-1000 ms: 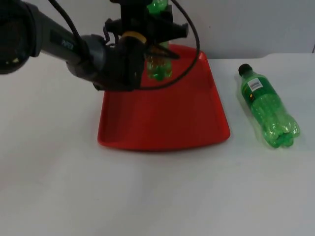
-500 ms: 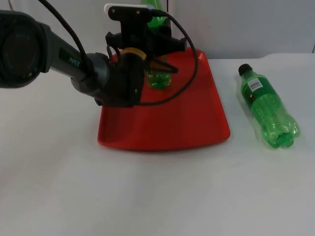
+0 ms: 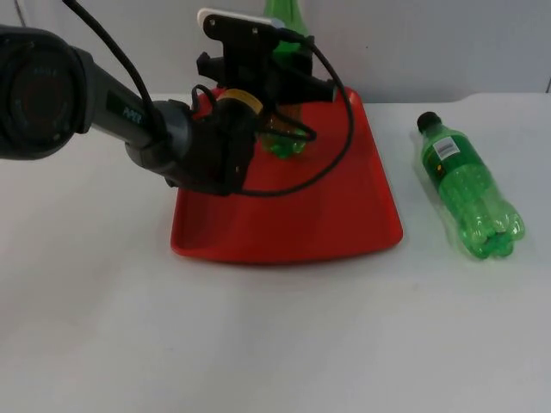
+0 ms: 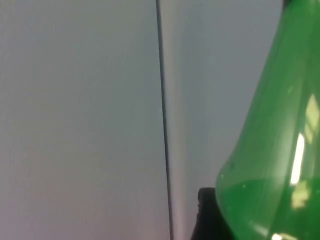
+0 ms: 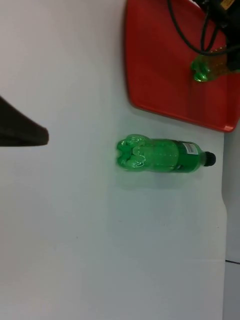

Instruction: Place the bottle upright on the tray.

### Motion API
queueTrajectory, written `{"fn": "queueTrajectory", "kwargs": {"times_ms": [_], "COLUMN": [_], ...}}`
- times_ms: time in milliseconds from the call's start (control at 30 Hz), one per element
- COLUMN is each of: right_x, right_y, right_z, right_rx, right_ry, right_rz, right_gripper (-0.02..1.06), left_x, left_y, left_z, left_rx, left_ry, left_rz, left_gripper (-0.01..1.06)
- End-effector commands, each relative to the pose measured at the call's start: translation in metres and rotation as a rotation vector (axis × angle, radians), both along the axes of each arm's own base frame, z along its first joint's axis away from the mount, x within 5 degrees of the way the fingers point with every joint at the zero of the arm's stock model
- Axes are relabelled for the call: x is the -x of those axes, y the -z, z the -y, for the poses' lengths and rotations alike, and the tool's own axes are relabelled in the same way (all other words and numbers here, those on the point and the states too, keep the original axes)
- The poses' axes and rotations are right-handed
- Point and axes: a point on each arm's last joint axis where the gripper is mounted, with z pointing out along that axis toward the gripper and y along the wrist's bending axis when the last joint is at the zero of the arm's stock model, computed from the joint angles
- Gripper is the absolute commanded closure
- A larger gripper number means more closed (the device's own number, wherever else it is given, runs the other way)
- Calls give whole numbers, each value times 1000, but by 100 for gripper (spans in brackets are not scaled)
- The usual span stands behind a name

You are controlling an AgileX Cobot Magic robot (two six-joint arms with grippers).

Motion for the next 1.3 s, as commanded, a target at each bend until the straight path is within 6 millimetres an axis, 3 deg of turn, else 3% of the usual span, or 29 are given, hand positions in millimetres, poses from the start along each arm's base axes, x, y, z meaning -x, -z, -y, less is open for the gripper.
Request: {"fn": "queueTrajectory", "kwargs": {"times_ms": [0,100,133,267,400,933,1000,1067,1267], "right_x": [0,0,0,0,0,0,0,0,0], "right_y": [0,0,0,0,0,0,0,0,0], "right_z": [0,0,0,0,0,0,0,0,0], "right_rx": [15,15,15,15,15,15,15,15,15], "right_ry": [-2,-2,-2,-2,-2,-2,-2,-2,-2], "right_rz": [7,7,7,7,7,7,7,7,7], "right_gripper": [0,0,0,0,0,0,0,0,0], "left_x": [1,1,1,2,2,2,2,2,2], "left_y": [3,3,3,3,3,2,3,3,3], "left_z": [2,2,2,3,3,3,3,3,3], "left_rx": [-2,-6,-6,-11,-11,-3,-5,-6,-7], "left_ry": [11,15,15,22,22,25,25,25,26], "left_rz": [-11,-10,-10,-4,-4,1,-4,-6,-9], "left_gripper": [92,67,67,29,21,21,14,0,0]}}
